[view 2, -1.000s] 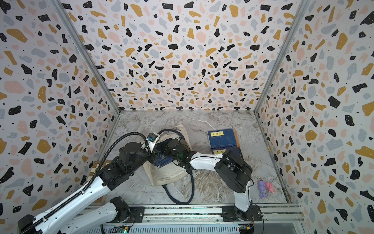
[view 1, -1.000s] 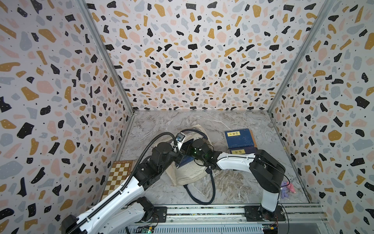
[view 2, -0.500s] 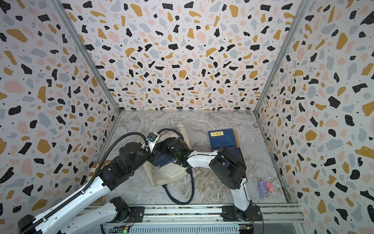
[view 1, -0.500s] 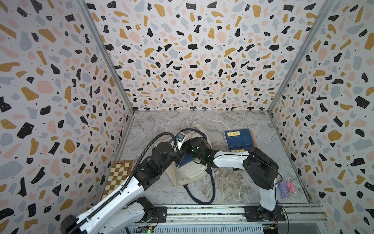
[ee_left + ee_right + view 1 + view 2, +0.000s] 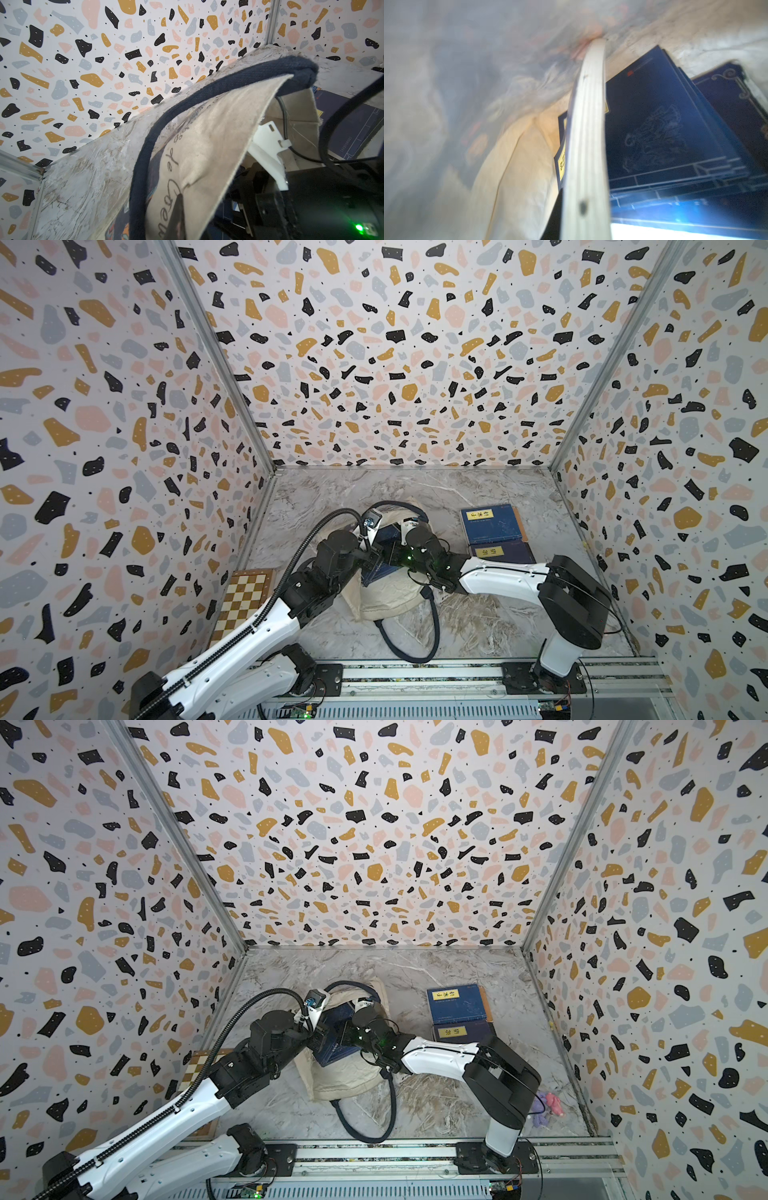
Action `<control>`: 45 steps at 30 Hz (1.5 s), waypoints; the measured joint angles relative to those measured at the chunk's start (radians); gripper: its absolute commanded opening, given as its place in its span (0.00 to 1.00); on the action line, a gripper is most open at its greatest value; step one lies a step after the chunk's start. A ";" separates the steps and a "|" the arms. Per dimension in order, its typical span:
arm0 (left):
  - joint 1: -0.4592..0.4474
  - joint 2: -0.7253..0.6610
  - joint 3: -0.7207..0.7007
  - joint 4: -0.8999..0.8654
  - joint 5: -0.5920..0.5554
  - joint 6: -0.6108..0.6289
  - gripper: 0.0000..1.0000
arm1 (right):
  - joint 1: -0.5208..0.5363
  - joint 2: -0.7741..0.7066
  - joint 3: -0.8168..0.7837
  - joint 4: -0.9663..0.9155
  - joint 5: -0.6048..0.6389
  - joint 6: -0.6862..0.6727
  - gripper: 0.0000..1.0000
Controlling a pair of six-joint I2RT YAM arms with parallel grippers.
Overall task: Take out the books from the canvas bag
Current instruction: Pick up the book from the canvas bag.
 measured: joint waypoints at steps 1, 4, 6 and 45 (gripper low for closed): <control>-0.002 0.002 0.000 0.003 0.000 0.000 0.00 | 0.000 -0.020 -0.016 -0.008 -0.006 -0.012 0.06; -0.006 0.008 0.003 0.005 0.000 0.000 0.00 | 0.000 -0.082 -0.059 -0.038 -0.030 -0.048 0.06; -0.006 0.012 0.008 0.009 0.000 0.000 0.00 | 0.001 -0.126 -0.086 -0.065 -0.050 -0.073 0.05; -0.018 0.069 0.049 0.012 -0.090 -0.022 0.00 | -0.125 -0.237 -0.053 -0.398 -0.329 -0.449 0.00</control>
